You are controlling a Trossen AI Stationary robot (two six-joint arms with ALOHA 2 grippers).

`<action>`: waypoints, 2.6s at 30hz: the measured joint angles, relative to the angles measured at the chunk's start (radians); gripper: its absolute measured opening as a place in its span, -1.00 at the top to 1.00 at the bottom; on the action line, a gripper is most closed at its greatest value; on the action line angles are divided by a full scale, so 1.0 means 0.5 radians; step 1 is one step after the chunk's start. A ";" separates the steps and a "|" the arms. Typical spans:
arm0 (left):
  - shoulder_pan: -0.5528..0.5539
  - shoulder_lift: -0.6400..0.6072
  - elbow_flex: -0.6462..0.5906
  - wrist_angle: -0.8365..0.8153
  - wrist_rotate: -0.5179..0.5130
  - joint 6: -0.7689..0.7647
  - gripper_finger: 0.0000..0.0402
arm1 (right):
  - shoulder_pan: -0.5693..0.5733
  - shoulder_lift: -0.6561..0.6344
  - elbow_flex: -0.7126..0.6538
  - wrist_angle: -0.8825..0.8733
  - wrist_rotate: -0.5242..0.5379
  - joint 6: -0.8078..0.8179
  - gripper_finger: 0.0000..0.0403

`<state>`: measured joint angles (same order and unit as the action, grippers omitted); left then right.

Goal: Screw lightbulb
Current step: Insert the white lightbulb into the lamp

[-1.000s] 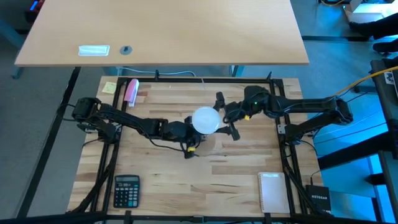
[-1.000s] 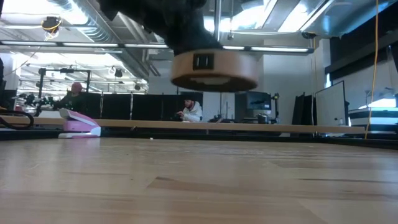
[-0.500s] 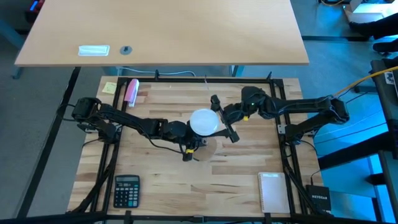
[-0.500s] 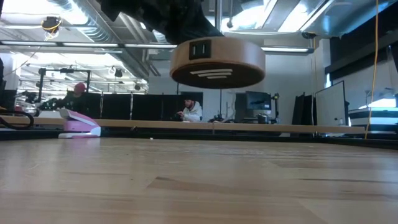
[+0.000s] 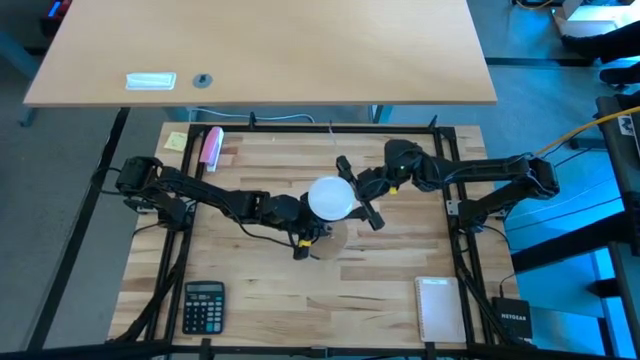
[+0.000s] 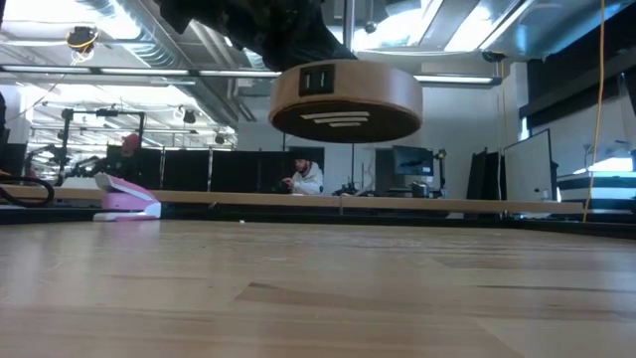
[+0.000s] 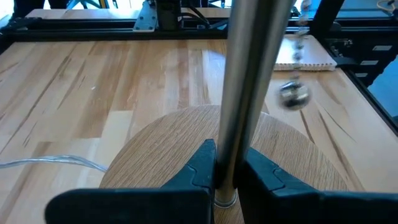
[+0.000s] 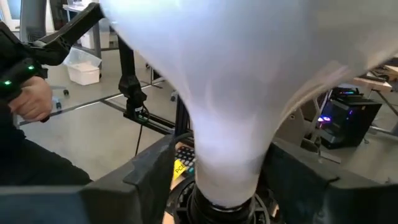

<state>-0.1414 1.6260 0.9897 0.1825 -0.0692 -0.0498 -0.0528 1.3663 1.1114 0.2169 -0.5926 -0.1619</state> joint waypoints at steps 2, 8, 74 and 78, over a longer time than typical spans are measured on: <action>-0.001 0.000 0.000 0.000 0.000 0.000 0.87 | 0.000 0.000 0.000 -0.002 0.001 0.001 -0.05; -0.001 0.000 0.000 -0.006 -0.001 -0.005 0.87 | 0.000 0.000 0.001 -0.050 0.078 0.002 0.28; -0.039 -0.005 0.024 -0.162 -0.763 -0.270 0.87 | 0.142 -0.348 -0.002 -0.647 1.192 0.033 -0.55; -0.043 -0.005 0.024 -0.003 -0.382 -0.156 0.87 | 0.078 -0.408 -0.002 -0.723 0.913 -0.001 -0.56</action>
<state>-0.1627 1.6234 1.0019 0.1811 -0.2602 -0.1279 -0.0140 1.1620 1.1107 -0.1446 -0.1359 -0.1623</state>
